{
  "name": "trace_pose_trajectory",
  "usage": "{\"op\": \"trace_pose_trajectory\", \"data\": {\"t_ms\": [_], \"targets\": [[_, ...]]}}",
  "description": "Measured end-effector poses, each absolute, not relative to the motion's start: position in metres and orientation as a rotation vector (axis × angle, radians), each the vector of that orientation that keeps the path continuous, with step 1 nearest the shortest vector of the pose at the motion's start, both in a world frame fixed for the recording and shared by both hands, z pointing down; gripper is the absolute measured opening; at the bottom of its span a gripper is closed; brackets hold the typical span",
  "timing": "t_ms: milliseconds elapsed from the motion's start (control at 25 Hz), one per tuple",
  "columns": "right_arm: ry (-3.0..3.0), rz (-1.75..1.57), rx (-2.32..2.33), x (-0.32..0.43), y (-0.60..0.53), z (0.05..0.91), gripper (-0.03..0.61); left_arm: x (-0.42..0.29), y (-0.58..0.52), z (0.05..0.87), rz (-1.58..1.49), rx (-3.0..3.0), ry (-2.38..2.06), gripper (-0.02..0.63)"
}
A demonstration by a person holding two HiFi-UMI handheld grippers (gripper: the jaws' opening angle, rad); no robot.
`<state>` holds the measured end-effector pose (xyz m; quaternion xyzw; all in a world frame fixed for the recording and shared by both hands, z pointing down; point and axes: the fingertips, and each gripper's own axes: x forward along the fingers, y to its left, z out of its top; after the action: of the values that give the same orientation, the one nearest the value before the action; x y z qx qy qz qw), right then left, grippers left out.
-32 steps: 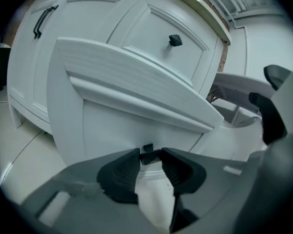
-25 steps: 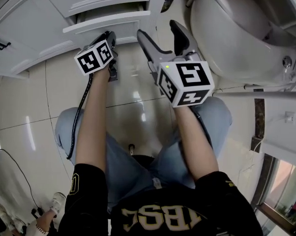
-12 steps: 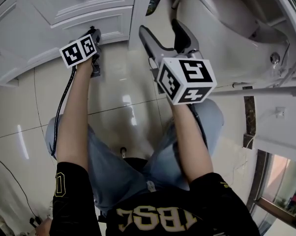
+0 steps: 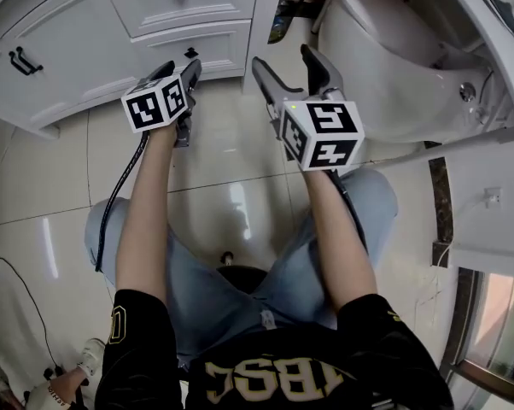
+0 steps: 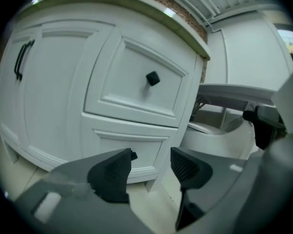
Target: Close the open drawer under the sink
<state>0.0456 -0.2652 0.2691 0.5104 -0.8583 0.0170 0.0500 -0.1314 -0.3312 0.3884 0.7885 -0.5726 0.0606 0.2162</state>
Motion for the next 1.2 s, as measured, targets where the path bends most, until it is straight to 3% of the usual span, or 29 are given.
{"op": "trace_pose_trajectory", "data": {"t_ms": [520,640,800,1200], "targets": [[-2.660,-0.106,1.616,0.045,-0.191,0.242,0.359,-0.147,-0.191,0.264,0.115,2.468,-1.855,0.272],[-2.602,-0.306,1.709,0.052,-0.171,0.222,0.360,-0.149,-0.166,0.254,0.126,2.485,-1.923,0.321],[-2.614,-0.409,1.690,0.047,-0.145,0.206,0.359,-0.154,-0.140,0.239,0.084,2.489,-1.997,0.339],[-2.723,-0.274,1.601,0.030,-0.105,0.208,0.357,-0.147,-0.102,0.228,0.034,2.506,-1.999,0.341]]}}
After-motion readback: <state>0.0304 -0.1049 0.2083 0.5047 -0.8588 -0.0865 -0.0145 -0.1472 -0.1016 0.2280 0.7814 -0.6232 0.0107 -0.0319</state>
